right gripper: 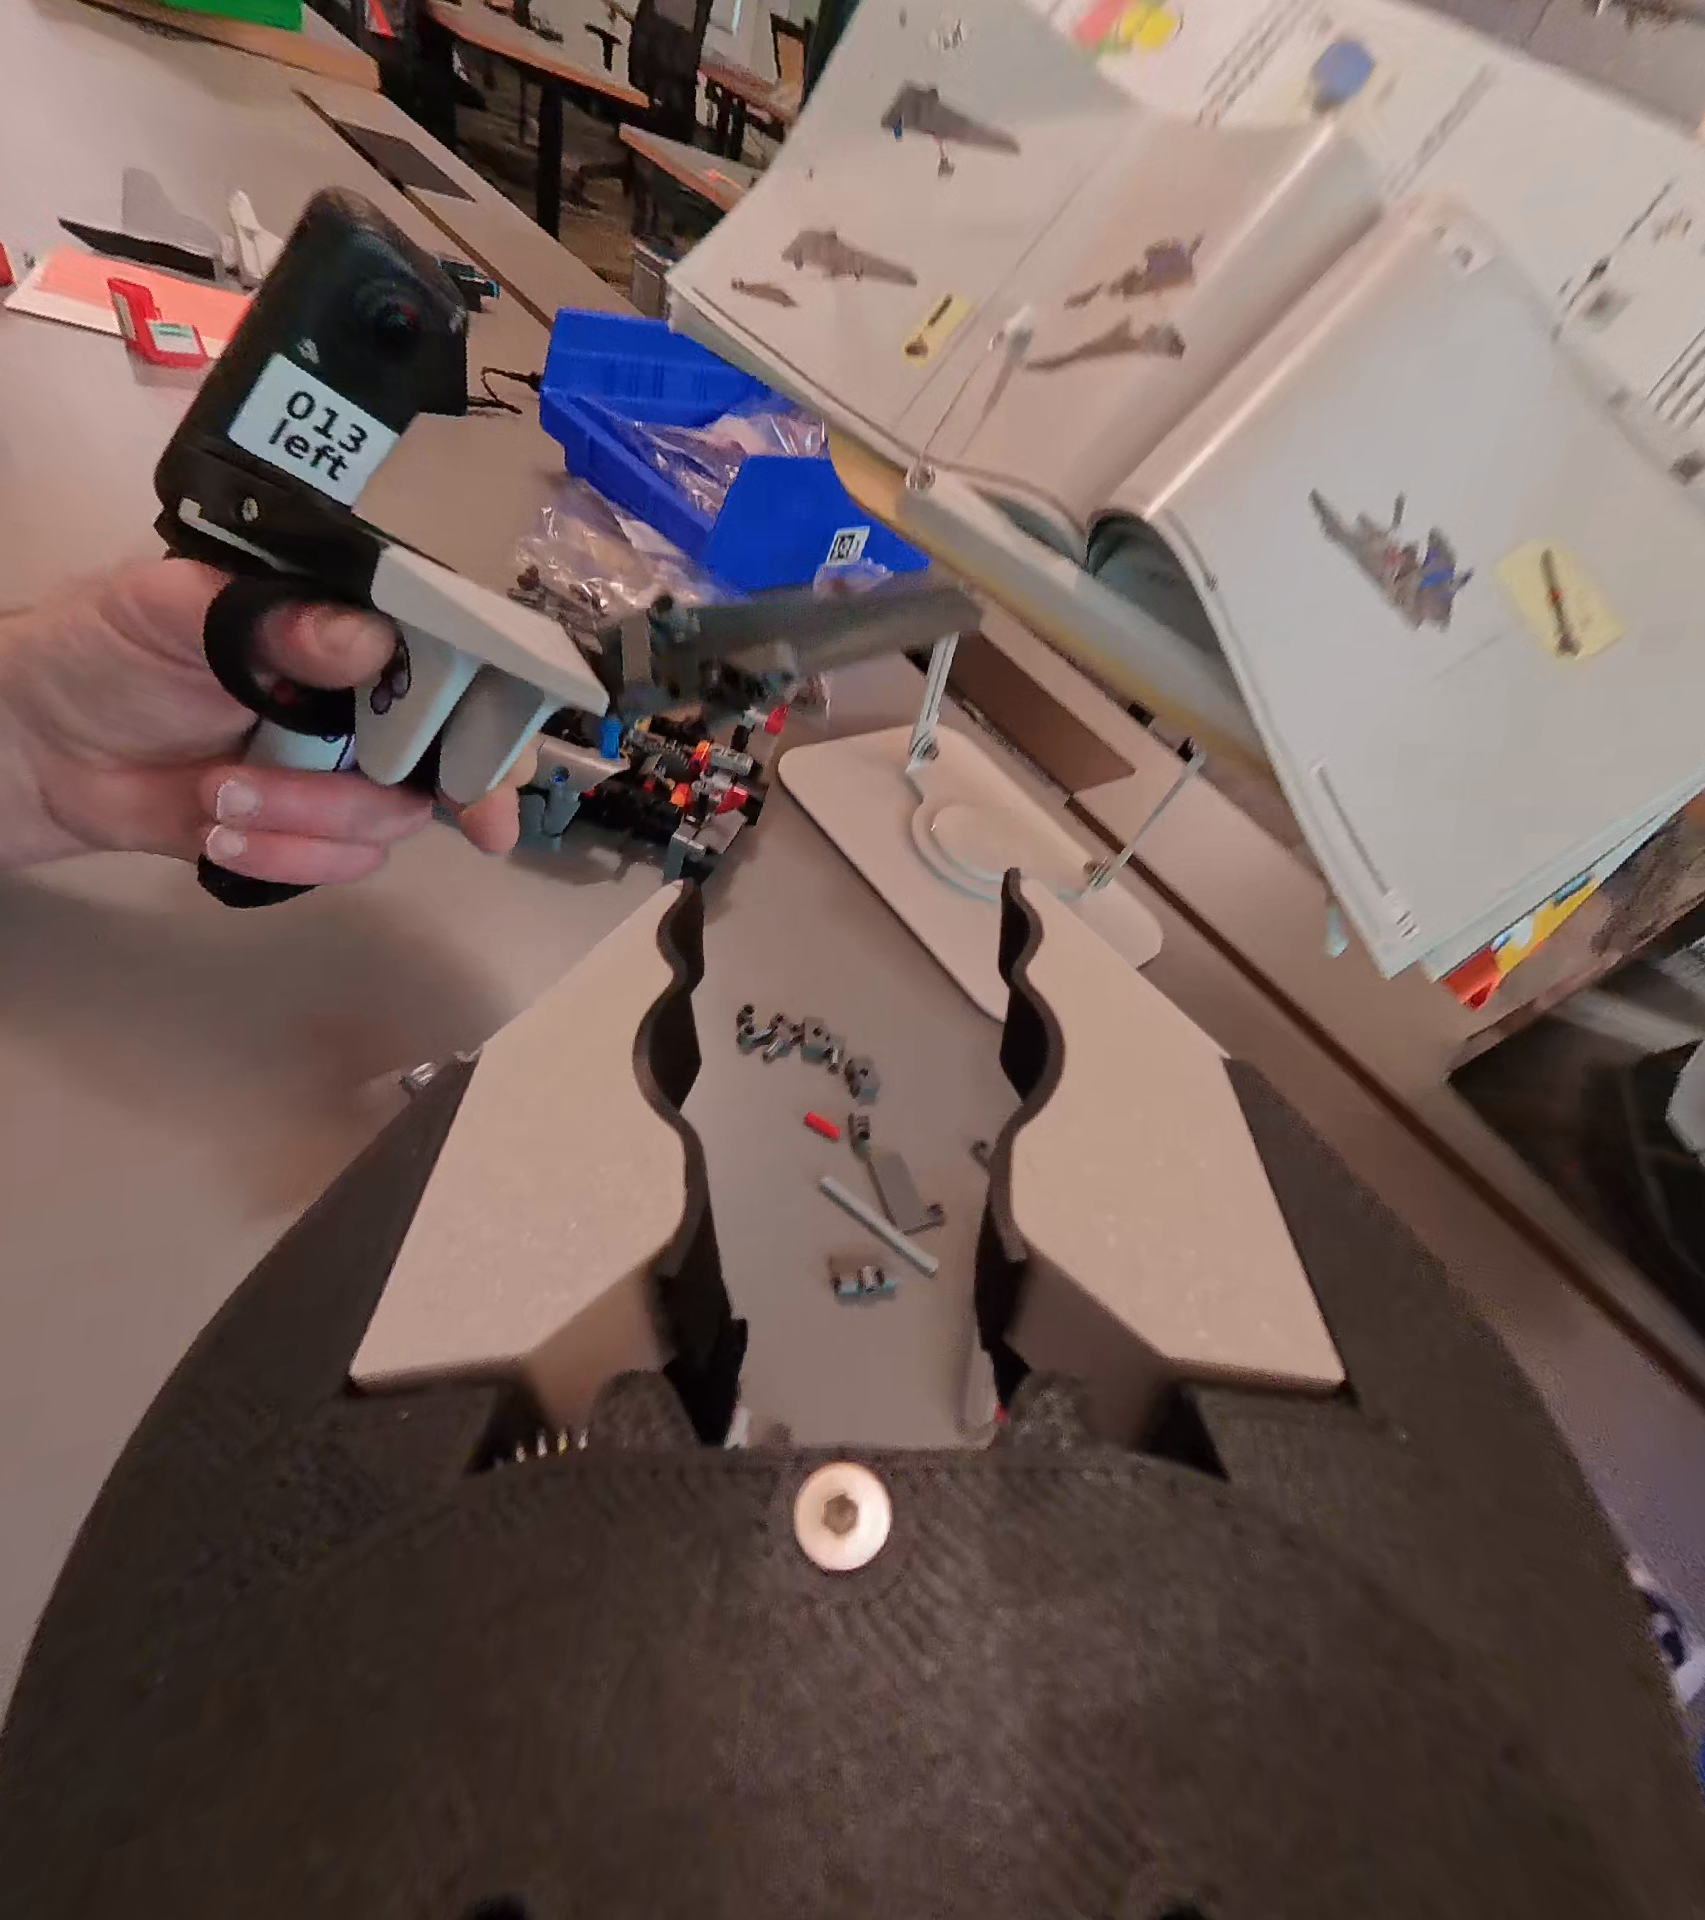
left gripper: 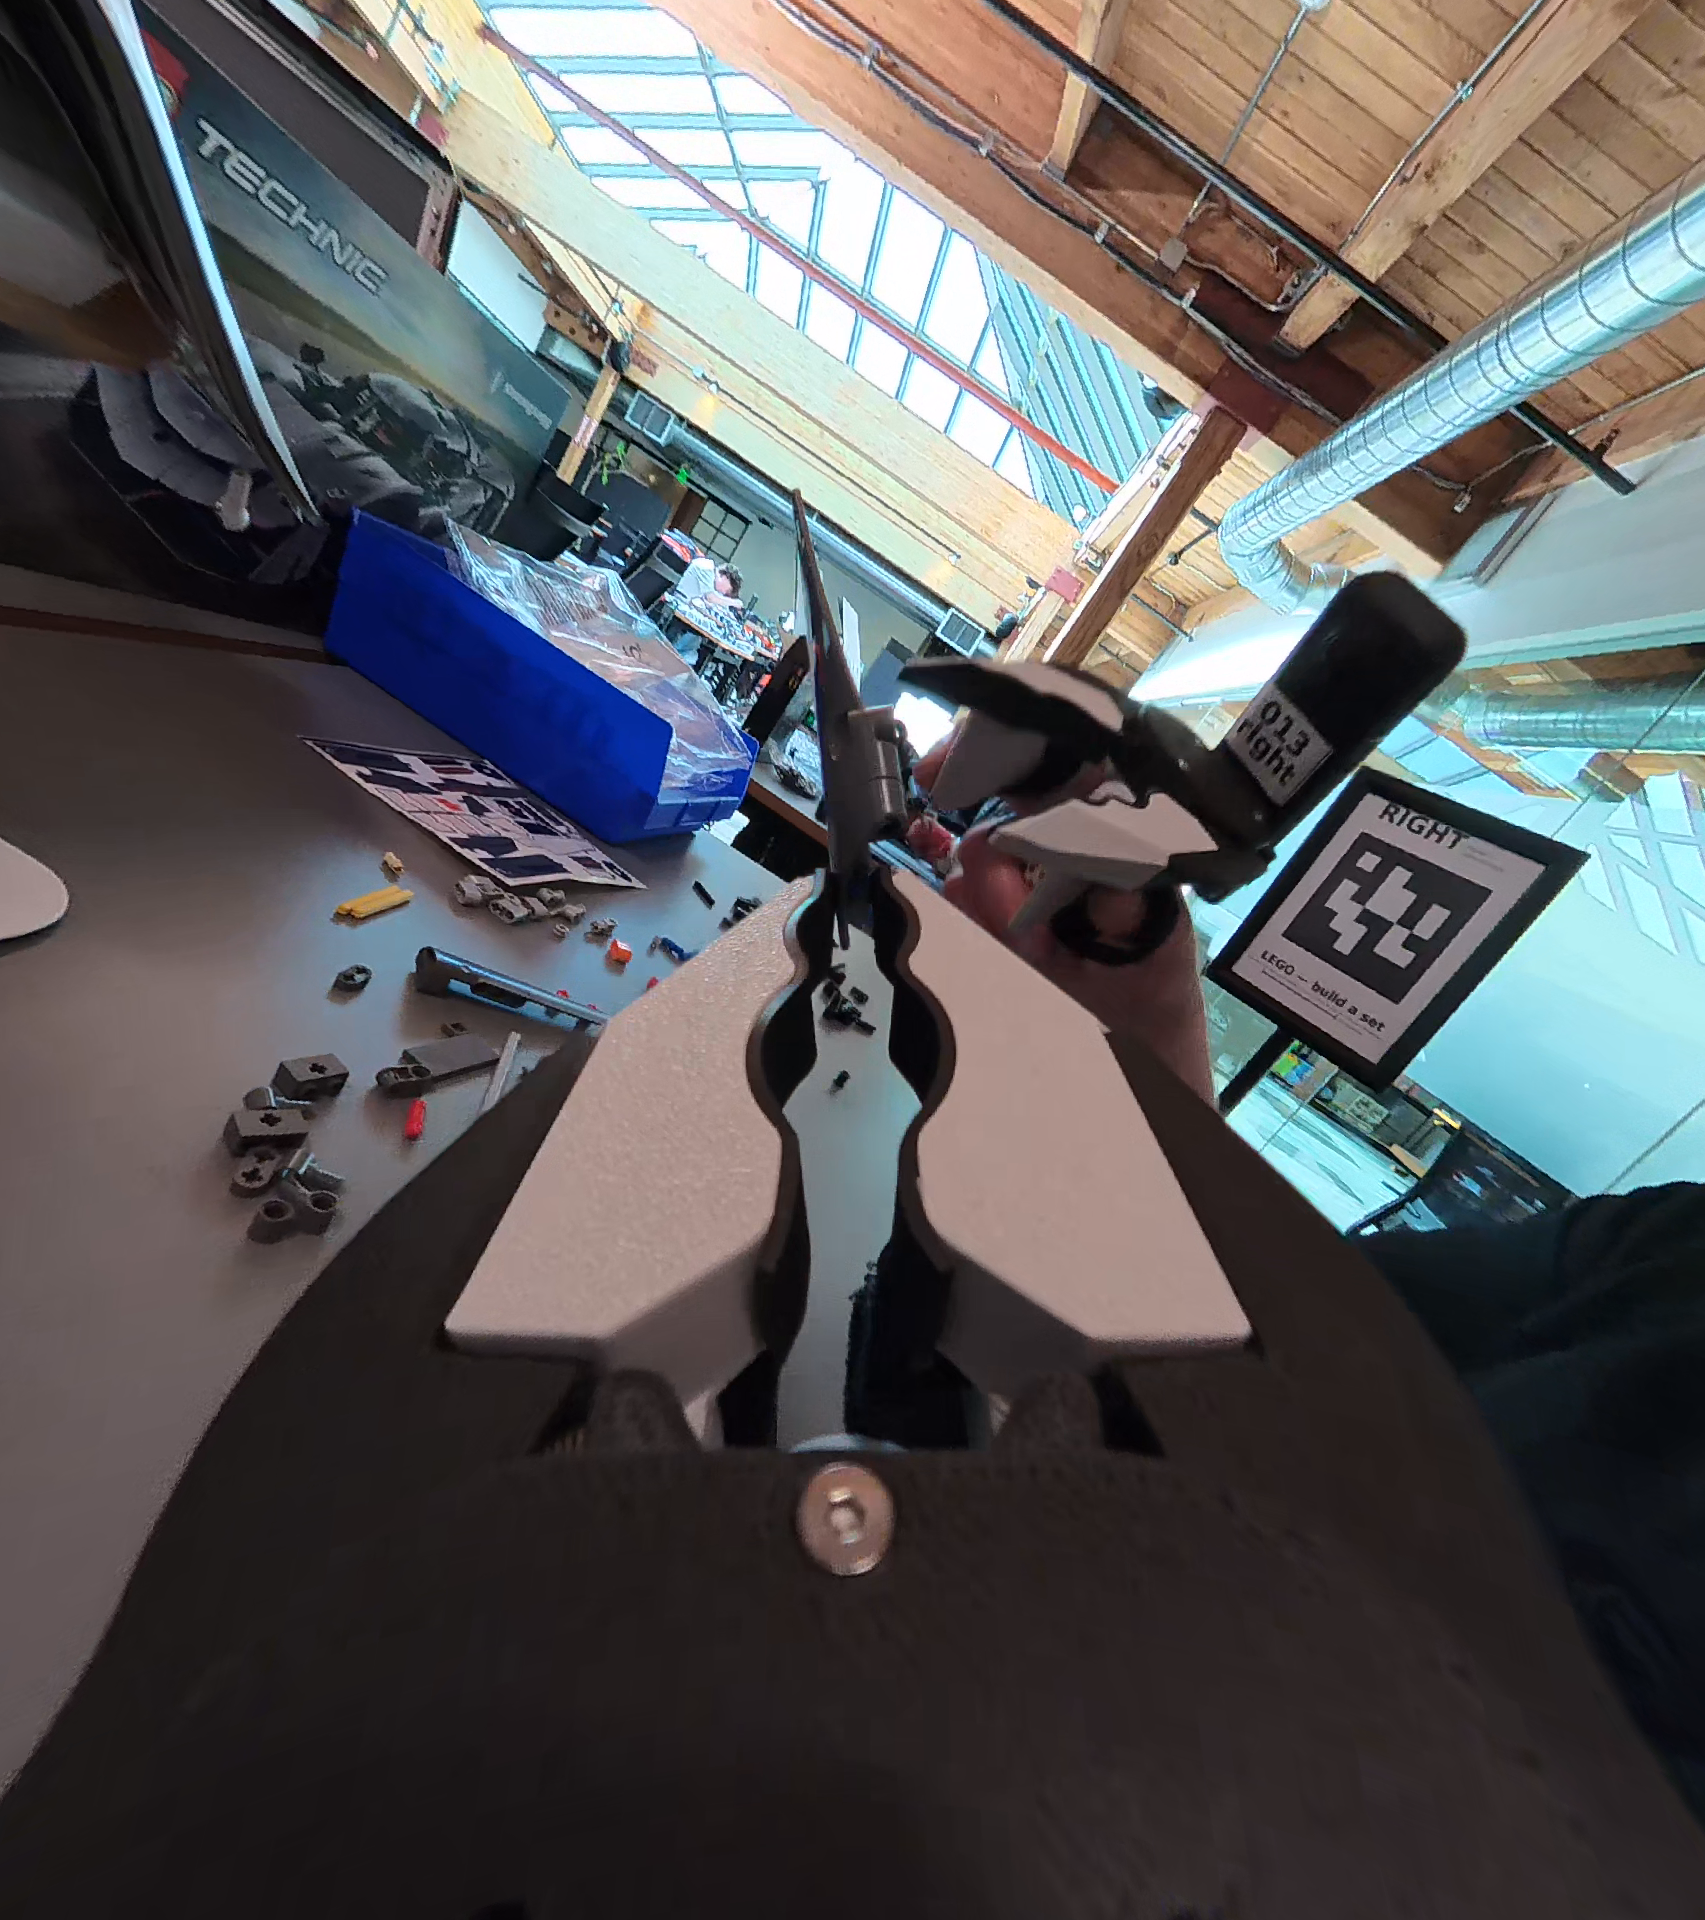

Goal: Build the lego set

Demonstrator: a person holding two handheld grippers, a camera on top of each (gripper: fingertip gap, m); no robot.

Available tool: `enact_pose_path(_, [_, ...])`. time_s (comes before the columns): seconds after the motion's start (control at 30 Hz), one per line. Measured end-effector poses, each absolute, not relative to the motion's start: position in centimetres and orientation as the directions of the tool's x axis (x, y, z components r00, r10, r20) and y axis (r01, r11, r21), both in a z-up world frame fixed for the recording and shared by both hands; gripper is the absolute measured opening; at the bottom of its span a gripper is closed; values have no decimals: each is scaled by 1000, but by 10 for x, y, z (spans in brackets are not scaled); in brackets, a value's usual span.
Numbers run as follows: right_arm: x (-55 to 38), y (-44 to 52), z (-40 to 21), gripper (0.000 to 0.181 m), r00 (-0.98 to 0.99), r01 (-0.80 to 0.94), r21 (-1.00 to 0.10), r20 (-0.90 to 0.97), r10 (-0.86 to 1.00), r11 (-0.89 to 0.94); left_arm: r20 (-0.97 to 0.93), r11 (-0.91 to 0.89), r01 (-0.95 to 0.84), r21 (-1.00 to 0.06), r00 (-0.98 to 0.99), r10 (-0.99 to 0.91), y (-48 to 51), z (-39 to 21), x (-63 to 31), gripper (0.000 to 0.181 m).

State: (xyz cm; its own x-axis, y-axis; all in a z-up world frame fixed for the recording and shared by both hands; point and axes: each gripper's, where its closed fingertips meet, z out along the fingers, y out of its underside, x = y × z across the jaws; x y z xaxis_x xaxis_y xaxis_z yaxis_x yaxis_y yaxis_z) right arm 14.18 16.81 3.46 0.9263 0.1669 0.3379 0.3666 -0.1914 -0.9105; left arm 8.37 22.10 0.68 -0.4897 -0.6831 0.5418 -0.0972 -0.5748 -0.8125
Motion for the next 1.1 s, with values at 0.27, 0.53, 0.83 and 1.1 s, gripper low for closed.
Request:
enact_pose_path(0.27, [152,175,40,64,693,714,-660,714,101,-231,556,-560,-161,-813,-500,-663,209,-4,90,4])
enact_pose_path(0.53, [146,189,43,60,437,882,-425,899,16,-205,566,-549,-200,-812,-503,-654,201,-11,94,4])
enact_pose_path(0.83, [147,197,32,58,363,915,-352,932,22,-199,576,-547,-221,-807,-500,-647,198,-17,97,4])
enact_pose_path(1.1, [140,191,32,58,391,914,-377,917,79,-148,580,-545,-232,-806,-500,-643,196,-19,99,4])
